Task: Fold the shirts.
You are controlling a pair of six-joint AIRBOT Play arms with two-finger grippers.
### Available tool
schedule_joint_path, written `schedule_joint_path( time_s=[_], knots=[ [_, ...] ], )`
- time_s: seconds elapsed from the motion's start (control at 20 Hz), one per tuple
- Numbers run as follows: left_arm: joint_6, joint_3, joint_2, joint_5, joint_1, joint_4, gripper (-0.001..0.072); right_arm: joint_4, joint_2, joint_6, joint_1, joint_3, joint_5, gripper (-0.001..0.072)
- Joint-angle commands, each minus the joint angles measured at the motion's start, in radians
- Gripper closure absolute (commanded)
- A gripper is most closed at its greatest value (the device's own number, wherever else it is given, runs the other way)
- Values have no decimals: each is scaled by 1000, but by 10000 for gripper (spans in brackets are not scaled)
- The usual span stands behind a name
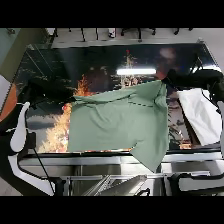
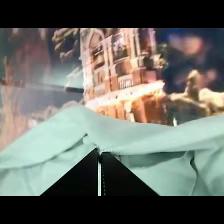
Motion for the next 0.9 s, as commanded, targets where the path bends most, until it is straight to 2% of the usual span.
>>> schedule_joint_path(
  time_s=[0.0,0.25,0.4,0.6,0.85],
  knots=[
    [-58,182,-158,-14,-3,5,691,106,-75,-58,-51,28,89,695],
    [-103,425,-232,11,1,17,691,95,-39,-114,-129,54,12,695],
    [-110,500,-231,48,2,103,690,-44,-10,-123,-130,53,-54,695],
    [-110,445,-231,72,1,192,691,-177,15,-95,-112,-19,-124,695],
    [-106,366,-231,85,0,278,691,-209,39,-94,-111,-247,-70,695]
  ],
)
